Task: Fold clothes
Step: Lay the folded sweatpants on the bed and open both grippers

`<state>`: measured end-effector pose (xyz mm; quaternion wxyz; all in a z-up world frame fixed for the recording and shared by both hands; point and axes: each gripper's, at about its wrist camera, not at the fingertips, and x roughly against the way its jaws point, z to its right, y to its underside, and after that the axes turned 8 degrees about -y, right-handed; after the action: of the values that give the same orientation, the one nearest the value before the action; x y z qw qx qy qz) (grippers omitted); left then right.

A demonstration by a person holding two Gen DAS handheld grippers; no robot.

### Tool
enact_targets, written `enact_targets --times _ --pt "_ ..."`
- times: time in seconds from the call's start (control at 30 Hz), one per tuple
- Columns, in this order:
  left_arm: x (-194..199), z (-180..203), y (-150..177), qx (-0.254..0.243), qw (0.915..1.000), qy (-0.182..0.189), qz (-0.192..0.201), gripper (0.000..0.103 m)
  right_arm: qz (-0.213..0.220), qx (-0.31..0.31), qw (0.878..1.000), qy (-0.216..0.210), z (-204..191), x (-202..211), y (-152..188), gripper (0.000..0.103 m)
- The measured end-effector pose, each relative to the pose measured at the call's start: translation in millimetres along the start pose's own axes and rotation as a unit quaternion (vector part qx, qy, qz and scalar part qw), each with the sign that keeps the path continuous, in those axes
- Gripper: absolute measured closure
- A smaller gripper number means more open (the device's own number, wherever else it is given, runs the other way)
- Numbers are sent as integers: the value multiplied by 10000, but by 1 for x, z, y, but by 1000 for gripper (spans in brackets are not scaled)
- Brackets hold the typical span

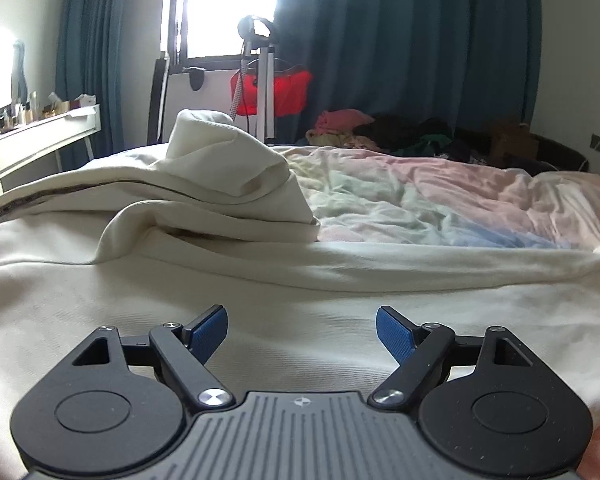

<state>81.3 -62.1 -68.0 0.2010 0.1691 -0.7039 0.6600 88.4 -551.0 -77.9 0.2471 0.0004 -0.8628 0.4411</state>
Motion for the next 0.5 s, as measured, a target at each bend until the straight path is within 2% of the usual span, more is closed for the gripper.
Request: enact_targets --times 0.17,0.3,0.5 --pt "13 3 -3 -212 9995 -185 150 19 105 263 9988 -401 -35 32 3 24" --pt "20 -2 -4 -70 9997 -216 100 19 69 643 9947 -802 -78 53 12 24" --pt "24 -10 -6 71 9996 -243 128 19 -242 1340 9815 -1347 -149 80 41 25"
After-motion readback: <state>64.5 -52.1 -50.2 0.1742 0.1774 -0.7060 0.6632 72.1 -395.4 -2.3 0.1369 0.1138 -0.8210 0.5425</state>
